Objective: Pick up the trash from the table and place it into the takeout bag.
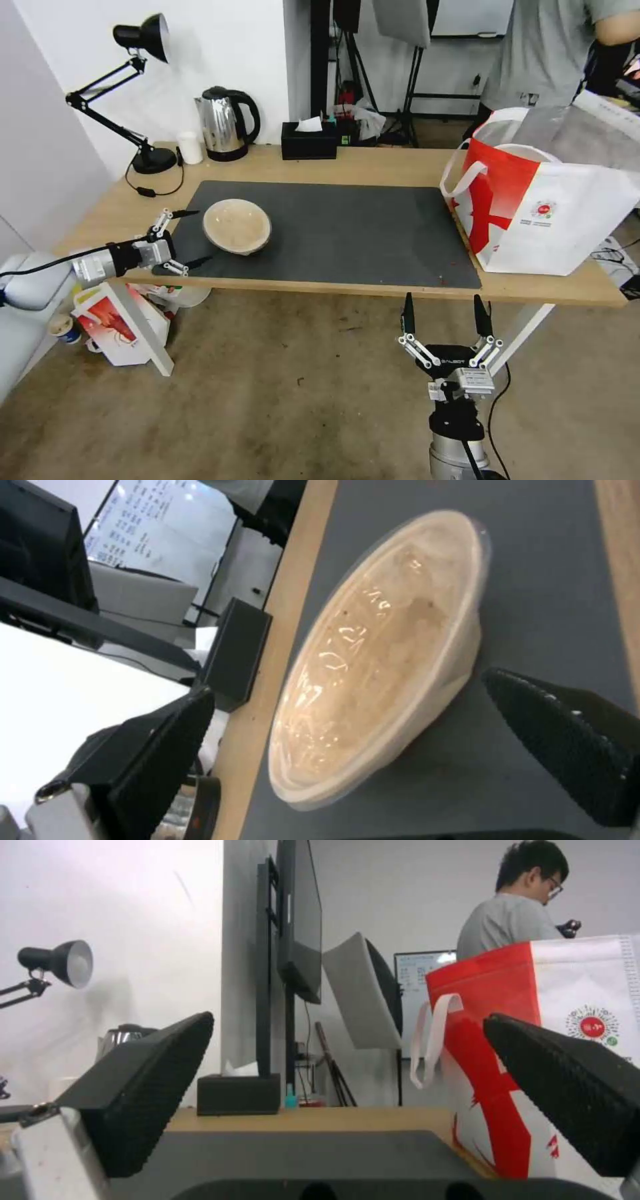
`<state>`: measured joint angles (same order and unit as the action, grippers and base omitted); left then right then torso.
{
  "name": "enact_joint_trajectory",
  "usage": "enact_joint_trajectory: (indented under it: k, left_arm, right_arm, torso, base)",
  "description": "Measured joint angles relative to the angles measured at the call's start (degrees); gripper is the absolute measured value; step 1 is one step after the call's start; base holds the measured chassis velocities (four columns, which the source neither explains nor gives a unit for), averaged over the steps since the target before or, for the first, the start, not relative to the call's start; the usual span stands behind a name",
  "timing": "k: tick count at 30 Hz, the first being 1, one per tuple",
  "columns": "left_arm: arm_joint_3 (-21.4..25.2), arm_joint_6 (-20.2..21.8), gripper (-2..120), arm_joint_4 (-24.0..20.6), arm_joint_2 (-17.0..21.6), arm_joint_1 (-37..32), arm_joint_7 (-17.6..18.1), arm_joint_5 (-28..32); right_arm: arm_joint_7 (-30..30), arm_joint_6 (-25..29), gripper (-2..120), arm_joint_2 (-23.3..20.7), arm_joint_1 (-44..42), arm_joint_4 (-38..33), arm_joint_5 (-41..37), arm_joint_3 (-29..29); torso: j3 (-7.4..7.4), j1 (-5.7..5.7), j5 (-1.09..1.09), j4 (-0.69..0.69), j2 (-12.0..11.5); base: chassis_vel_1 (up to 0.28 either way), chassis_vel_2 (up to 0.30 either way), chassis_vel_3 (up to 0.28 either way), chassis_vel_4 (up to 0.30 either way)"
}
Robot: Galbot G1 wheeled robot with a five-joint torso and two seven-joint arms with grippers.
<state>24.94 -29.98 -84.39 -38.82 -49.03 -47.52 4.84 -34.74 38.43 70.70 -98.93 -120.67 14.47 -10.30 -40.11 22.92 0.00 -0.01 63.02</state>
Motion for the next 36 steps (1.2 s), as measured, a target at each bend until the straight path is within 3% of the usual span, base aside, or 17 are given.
enact_joint_trajectory:
  k: [16,20,26,30,36]
  left_arm:
    - [-3.9,-0.1,100,2.8,-2.2,3.6,-1.0,-1.2]
    - [-5.2,0.0,87,4.0,-3.5,5.9,-3.5,-1.2]
    - [-5.7,0.2,69,4.4,-4.2,6.5,-4.2,-1.0]
    - [-5.3,0.2,48,3.6,-4.3,6.0,-4.5,-0.8]
    - [-4.6,0.2,27,3.1,-3.9,5.8,-4.6,-0.7]
  right_arm:
    - [0.0,0.0,100,0.0,0.0,0.0,0.0,0.0]
    - [0.0,0.0,100,0.0,0.0,0.0,0.0,0.0]
    - [0.0,0.0,100,0.0,0.0,0.0,0.0,0.0]
    - [0.0,0.0,100,0.0,0.0,0.0,0.0,0.0]
    - [0.0,0.0,100,0.0,0.0,0.0,0.0,0.0]
  torso:
    - [0.01,0.0,0.0,0.01,0.0]
    - [0.0,0.0,0.0,0.01,0.0]
    - [0.0,0.0,0.0,0.01,0.0]
    - [0.0,0.0,0.0,0.01,0.0]
    - [0.0,0.0,0.0,0.01,0.0]
  base:
    - [0.0,0.0,0.0,0.0]
    - [0.0,0.0,0.0,0.0]
    - [0.0,0.0,0.0,0.0]
    - [0.0,0.0,0.0,0.0]
    - [0.0,0.0,0.0,0.0]
